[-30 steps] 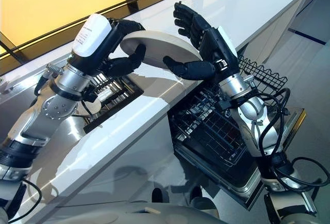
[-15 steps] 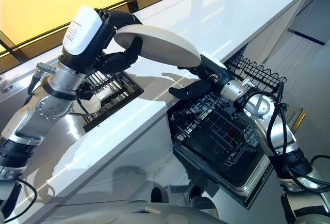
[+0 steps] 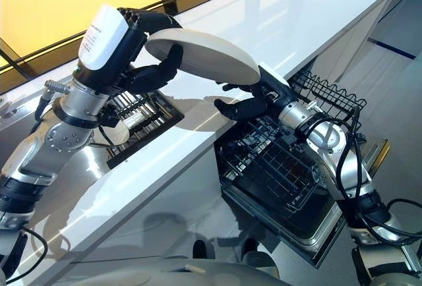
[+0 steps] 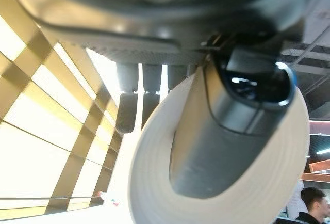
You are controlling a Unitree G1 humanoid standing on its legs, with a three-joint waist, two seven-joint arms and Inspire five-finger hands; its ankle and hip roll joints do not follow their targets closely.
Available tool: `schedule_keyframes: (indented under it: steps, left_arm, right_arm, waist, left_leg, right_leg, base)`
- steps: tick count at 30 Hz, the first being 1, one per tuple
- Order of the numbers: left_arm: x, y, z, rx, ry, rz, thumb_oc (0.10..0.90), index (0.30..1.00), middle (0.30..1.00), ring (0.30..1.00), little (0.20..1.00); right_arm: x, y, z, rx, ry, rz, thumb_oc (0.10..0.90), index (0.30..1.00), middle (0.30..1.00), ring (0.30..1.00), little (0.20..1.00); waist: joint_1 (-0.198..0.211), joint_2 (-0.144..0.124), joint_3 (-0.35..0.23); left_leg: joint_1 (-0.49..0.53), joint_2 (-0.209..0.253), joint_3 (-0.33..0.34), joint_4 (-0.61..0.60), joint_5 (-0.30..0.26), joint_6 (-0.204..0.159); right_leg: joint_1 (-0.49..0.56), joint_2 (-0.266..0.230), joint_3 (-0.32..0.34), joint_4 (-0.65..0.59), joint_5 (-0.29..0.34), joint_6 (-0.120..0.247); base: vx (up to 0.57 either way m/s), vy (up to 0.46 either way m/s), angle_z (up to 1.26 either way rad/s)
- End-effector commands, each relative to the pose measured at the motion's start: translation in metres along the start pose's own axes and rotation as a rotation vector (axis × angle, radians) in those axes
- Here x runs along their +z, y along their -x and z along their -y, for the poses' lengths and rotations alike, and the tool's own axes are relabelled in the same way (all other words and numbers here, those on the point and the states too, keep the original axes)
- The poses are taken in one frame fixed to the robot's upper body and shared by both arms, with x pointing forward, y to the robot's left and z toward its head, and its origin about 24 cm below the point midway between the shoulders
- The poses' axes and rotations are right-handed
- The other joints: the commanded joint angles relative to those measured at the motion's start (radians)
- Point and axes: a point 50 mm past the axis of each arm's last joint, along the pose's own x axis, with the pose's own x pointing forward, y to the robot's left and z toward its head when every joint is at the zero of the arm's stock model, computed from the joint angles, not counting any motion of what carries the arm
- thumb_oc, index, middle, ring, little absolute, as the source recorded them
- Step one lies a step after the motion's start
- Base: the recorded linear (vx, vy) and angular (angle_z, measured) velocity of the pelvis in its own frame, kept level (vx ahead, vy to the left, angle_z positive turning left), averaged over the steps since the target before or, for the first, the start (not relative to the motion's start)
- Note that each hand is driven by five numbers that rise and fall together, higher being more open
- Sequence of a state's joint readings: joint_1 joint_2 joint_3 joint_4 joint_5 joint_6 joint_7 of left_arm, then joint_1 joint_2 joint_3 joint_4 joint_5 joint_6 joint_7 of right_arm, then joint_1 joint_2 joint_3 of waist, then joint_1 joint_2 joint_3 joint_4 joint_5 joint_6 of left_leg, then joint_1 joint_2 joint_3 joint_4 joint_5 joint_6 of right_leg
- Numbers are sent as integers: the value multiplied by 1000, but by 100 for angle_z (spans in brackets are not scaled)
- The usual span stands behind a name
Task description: Pick up plates and place into dishwasher.
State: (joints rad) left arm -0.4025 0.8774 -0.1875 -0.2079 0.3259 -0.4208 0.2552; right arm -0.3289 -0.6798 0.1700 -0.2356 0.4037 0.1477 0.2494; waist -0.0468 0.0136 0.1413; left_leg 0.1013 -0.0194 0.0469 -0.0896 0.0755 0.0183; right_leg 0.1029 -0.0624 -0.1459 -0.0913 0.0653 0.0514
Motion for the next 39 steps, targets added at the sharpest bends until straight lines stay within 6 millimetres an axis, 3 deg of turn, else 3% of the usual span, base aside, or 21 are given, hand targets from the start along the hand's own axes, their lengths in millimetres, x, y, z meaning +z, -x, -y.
schedule_keyframes:
  steps: [1, 20, 32, 39]
  left_arm:
    - [15, -34, -44, 229, -1, 138, 100, 300, 300, 300, 200]
    - [15, -34, -53, 286, -16, 144, 100, 300, 300, 300, 200]
    - [17, -26, -65, 415, -41, 175, 100, 300, 300, 300, 200]
    - [25, -23, -76, 526, -73, 230, 100, 300, 300, 300, 200]
  right_arm:
    - [66, -14, 2, 10, 46, 372, 100, 300, 300, 300, 200]
    - [66, -15, 6, -53, 63, 372, 100, 300, 300, 300, 200]
    - [67, -2, 32, -331, 208, 392, 100, 300, 300, 300, 200]
    - [60, 3, 40, -389, 212, 358, 100, 300, 300, 300, 200]
  waist:
    - [6, -5, -98]
    - [9, -1, -101]
    - [6, -1, -101]
    - [6, -1, -102]
  left_leg:
    - [34, -52, 12, 2, -126, 5]
    - [35, -53, 10, 2, -126, 6]
    - [37, -54, 7, 2, -130, 7]
    - [38, -55, 6, 2, -133, 7]
  right_leg:
    - [20, 69, -11, 57, -106, 13]
    - [19, 65, -10, 62, -108, 14]
    - [17, 65, -3, 64, -109, 16]
    - [16, 65, -2, 65, -110, 15]
  base:
    - [0, 0, 0]
    - [0, 0, 0]
    - [0, 0, 0]
    - [0, 0, 0]
